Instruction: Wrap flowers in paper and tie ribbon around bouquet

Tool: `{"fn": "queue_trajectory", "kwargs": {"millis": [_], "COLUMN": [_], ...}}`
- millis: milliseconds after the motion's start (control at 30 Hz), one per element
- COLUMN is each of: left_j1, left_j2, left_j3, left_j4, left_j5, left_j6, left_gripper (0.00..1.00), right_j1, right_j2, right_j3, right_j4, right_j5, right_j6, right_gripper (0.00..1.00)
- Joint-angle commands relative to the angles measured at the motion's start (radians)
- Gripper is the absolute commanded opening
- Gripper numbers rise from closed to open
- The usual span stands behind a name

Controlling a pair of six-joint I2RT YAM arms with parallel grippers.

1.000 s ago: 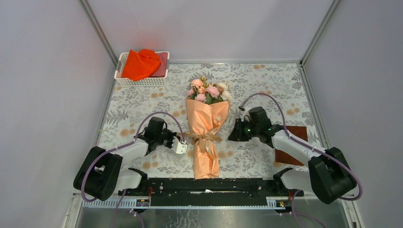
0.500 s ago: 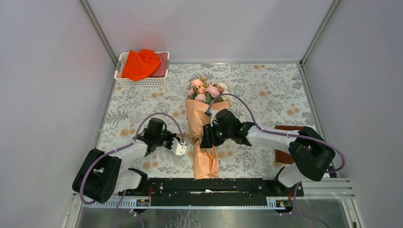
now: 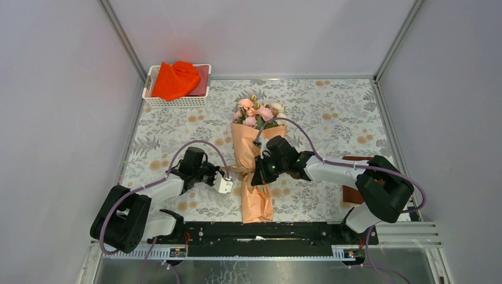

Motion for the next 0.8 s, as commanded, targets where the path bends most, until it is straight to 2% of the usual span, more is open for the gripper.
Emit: {"fn": "queue_trajectory", "kwargs": {"millis": [0,167,267,500,633,767], "left_j1": [0.005,0.005,0.005,0.005,0.005,0.005], "left_j2": [0.007,0.015,0.02,0.018,0.004,-0.011], "left_j3": [-0.004,-0.009,-0.015,-0.009,-0.013,-0.021], "left_j4": [0.026,0.046,0.053,0.052,0.036,0.028], "left_j5": [0.01,0.018,0.023,0.024,0.031,0.034], "left_j6": [-0.001,0.01,0.023,0.021,0.021,0.021], "left_gripper": [0.0,0.0,0.0,0.0,0.0,0.0], "right_j1": [0.004,0.006,0.005,0.004,-0.043,-0.209], "right_j2": [-0.076,-0.131,-0.161,-0.173,-0.211,-0.319], "right_j3": [-0.001,-0.08,-0.12,-0.064,0.004,-0.075], "right_j4": [-0.074,-0.194,-0.193,-0.325,-0.446,-0.292], "right_j5": [-0.063,-0.129,-0.147,-0.198,-0.086,-0.034], "right_j6": [-0.017,-0.004,0.017,-0.059,-0.15,-0.097], "right_gripper": [0.0,0.0,0.0,0.01,0.35,0.56]}}
